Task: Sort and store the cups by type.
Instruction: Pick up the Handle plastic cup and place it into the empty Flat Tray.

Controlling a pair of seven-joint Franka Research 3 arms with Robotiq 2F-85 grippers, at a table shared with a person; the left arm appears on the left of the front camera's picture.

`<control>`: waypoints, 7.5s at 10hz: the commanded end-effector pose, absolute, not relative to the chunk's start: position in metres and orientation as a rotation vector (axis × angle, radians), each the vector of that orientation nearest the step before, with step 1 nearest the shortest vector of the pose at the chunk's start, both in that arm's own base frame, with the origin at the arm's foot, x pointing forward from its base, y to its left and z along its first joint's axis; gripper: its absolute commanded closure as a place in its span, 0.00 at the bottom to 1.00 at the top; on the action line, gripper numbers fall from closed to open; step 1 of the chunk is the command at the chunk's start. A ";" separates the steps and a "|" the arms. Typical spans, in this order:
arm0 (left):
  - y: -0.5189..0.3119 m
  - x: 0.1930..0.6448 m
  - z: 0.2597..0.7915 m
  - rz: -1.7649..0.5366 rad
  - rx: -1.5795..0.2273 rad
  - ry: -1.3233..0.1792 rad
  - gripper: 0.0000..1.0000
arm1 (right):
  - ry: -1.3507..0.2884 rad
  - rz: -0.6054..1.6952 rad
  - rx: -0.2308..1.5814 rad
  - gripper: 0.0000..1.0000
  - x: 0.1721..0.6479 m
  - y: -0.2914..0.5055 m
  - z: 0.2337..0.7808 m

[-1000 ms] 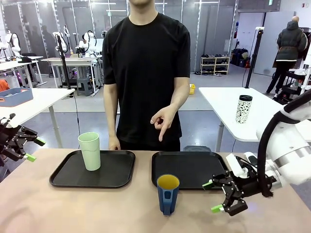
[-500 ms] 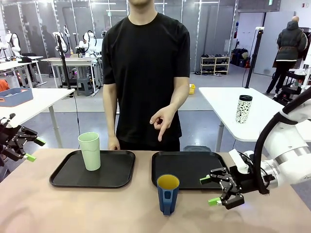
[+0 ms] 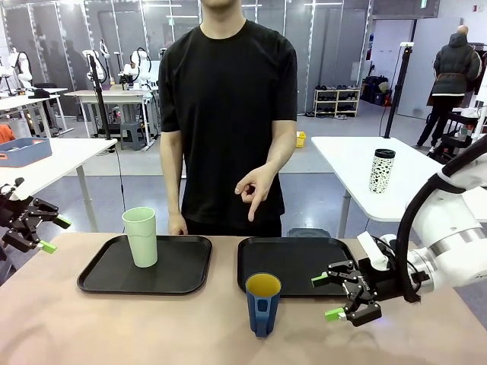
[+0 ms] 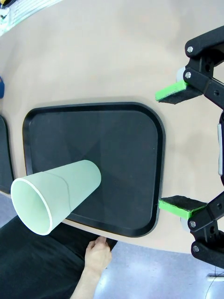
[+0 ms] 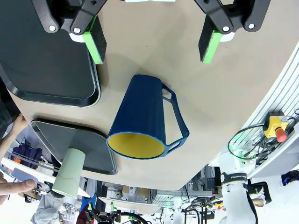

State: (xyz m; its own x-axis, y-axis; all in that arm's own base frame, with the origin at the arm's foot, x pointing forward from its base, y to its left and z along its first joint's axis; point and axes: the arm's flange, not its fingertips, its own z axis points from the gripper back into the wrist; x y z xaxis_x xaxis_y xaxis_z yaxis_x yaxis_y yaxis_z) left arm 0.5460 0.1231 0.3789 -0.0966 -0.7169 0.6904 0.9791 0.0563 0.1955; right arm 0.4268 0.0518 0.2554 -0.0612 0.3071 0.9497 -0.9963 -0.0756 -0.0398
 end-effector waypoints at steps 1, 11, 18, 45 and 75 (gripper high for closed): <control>0.123 0.547 0.381 -1.503 -0.457 -0.799 0.00 | -1.002 1.421 1.048 0.00 0.430 0.064 0.252; 0.123 0.547 0.381 -1.503 -0.457 -0.799 0.00 | -0.977 1.388 1.088 0.00 0.445 0.142 0.226; 0.123 0.547 0.381 -1.503 -0.457 -0.799 0.00 | -0.960 1.375 1.117 0.00 0.452 0.175 0.211; 0.123 0.547 0.381 -1.503 -0.457 -0.799 0.00 | -1.029 1.426 1.102 0.60 0.435 0.173 0.278; 0.123 0.547 0.381 -1.503 -0.457 -0.799 0.00 | -1.230 1.098 1.049 0.31 0.610 0.084 0.192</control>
